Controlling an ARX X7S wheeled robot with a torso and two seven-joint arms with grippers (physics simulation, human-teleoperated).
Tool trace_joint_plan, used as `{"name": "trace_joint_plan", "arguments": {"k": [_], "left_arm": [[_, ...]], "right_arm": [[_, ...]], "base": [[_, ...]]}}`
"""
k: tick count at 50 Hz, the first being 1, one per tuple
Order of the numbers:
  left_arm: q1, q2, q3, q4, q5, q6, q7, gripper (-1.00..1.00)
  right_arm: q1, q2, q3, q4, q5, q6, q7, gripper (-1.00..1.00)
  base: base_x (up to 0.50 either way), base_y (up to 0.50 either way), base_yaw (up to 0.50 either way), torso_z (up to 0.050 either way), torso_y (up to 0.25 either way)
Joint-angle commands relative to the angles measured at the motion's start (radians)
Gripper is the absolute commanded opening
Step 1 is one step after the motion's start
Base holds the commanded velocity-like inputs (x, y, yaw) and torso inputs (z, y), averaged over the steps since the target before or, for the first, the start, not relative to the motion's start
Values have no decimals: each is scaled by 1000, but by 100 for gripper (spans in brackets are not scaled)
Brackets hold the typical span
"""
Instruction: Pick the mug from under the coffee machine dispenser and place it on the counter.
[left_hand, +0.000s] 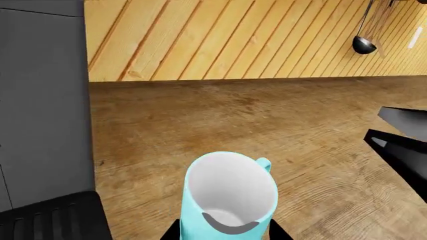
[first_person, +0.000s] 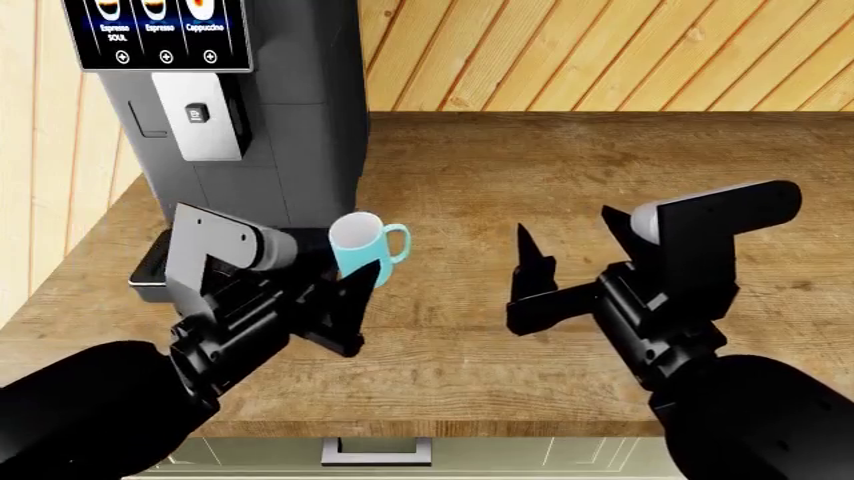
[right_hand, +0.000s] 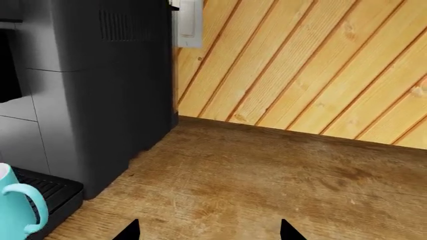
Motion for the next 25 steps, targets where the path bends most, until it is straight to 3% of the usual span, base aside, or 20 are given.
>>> {"name": "trace_joint_plan", "arguments": {"k": [1, 25], "left_arm": [[7, 16, 58, -37, 13, 34, 34, -100], [58, 12, 145, -141, 98, 142, 111, -100]], "right_arm": [[10, 2, 11, -19, 22, 19, 19, 100], [-8, 10, 20, -30, 46, 8, 36, 100]], "base": [[0, 0, 0, 0, 0], [0, 0, 0, 0, 0]]}}
